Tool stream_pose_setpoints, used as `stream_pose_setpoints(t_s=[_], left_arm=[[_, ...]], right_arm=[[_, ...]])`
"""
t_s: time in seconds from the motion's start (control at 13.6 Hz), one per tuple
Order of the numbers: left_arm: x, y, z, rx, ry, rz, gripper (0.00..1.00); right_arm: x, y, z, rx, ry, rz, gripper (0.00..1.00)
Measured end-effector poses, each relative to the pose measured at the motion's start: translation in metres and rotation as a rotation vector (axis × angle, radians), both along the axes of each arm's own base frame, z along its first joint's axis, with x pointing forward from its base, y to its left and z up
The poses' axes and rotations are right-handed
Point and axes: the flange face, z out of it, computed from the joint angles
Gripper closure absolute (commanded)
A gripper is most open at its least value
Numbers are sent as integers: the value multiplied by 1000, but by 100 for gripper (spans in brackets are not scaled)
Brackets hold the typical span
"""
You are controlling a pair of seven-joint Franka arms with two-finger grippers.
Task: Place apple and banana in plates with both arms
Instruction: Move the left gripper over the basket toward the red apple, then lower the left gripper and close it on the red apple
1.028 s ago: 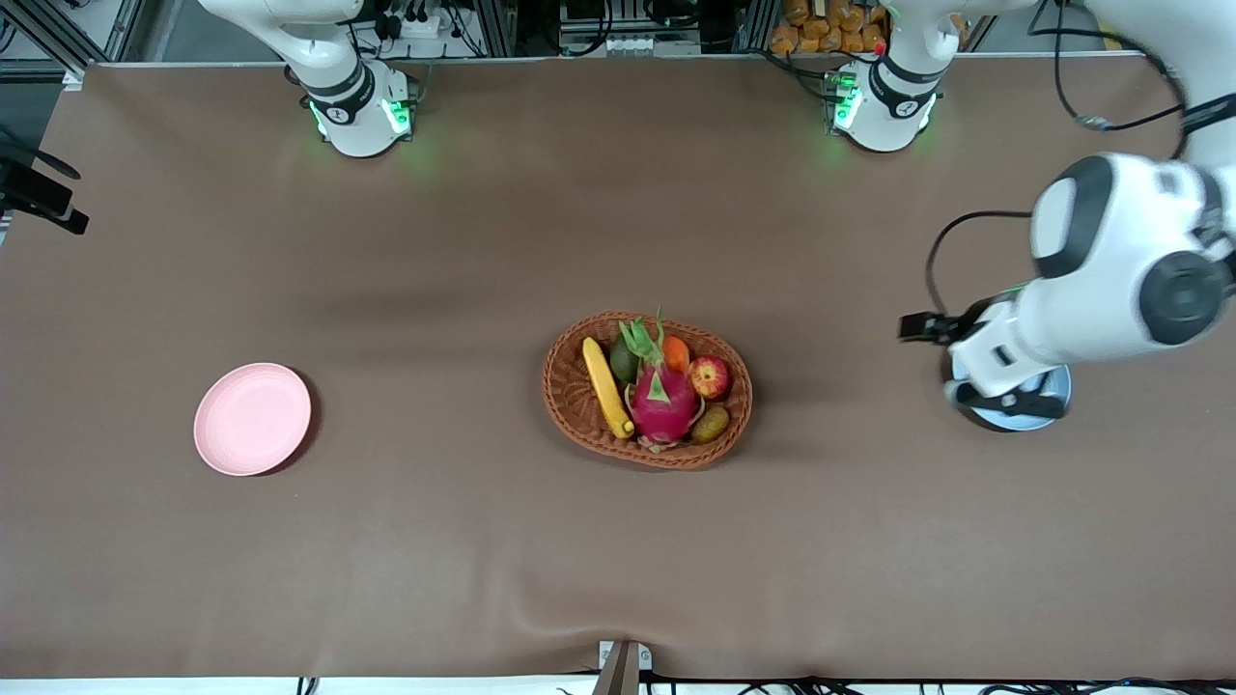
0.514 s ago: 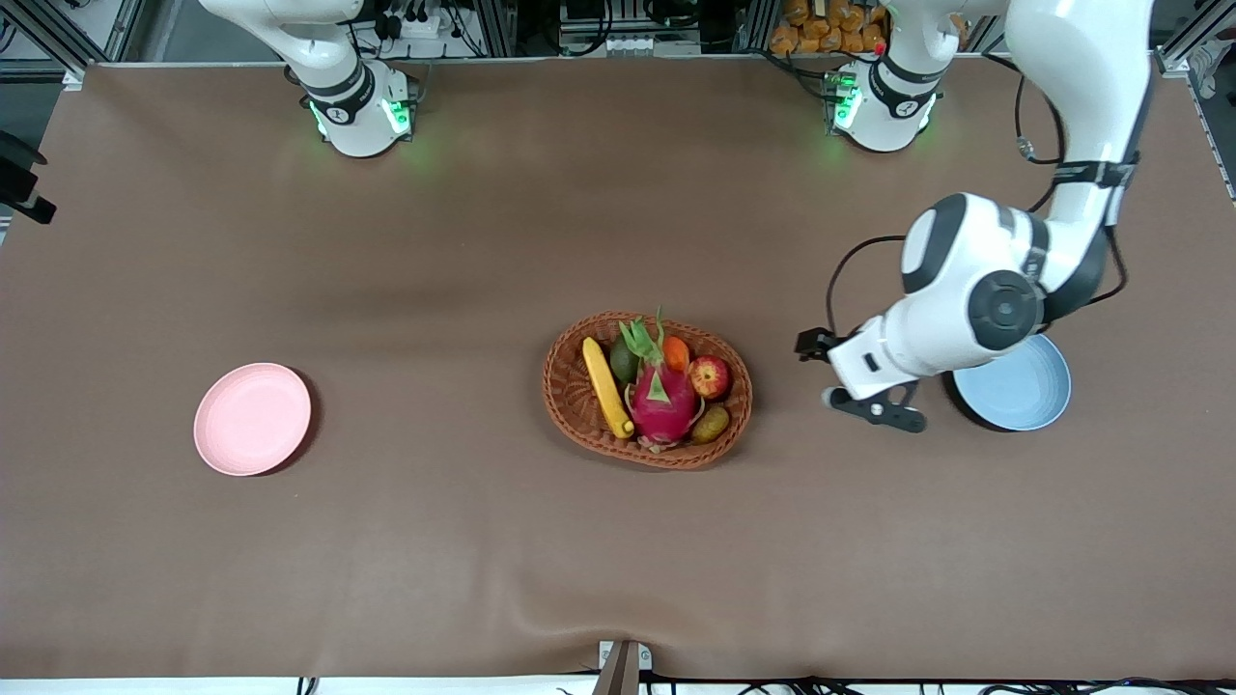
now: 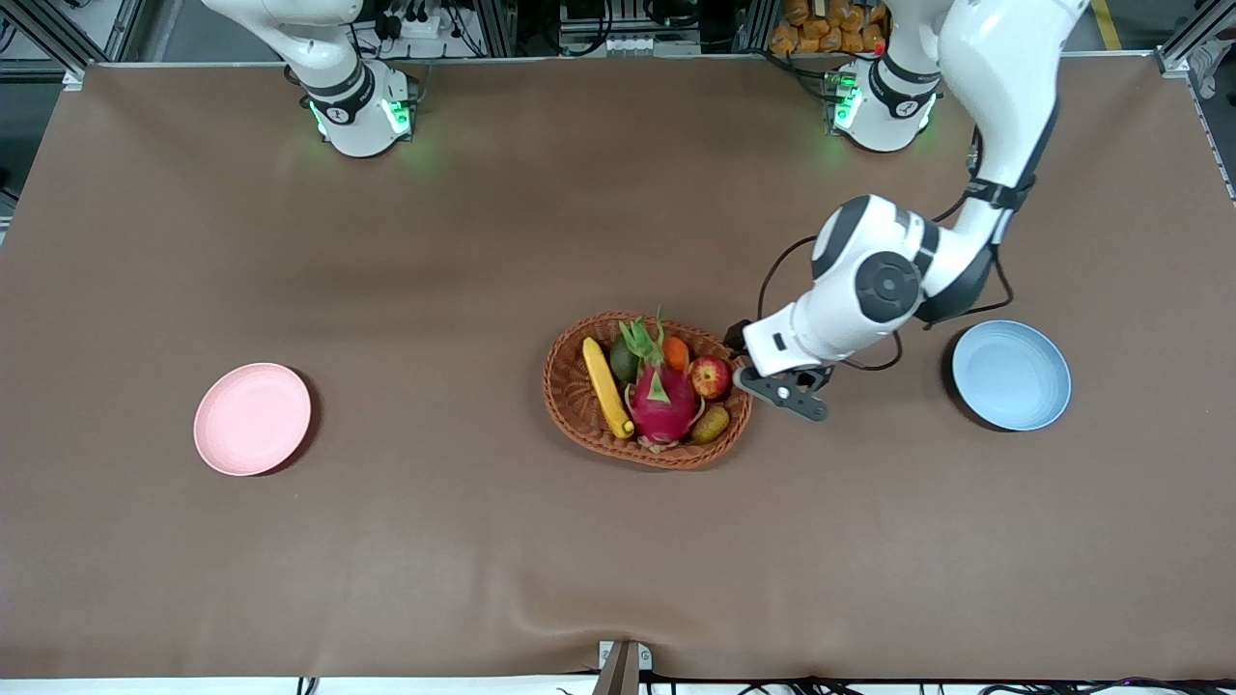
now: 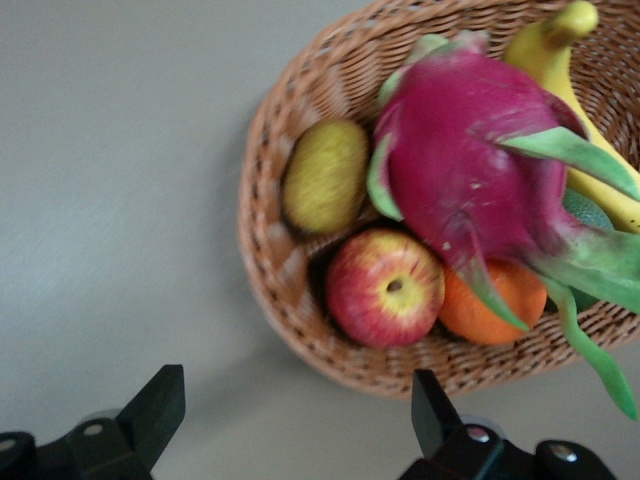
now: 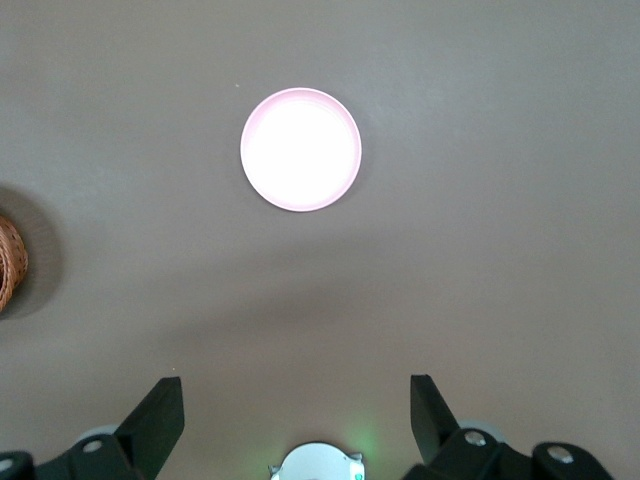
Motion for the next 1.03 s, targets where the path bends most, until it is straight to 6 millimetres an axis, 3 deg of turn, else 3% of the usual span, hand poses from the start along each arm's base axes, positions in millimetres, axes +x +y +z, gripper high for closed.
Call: stream_pose_setpoints(t_s=[0.66,1.03], left_arm=[[-21,-40,-42,-9,-105,-152,0],[-32,-46,-54,-13,-110,-167,0]], right_arm=[[-3,-4,5,-1,-2,-6,0],[-3,-4,5,-1,-2,-6,0]])
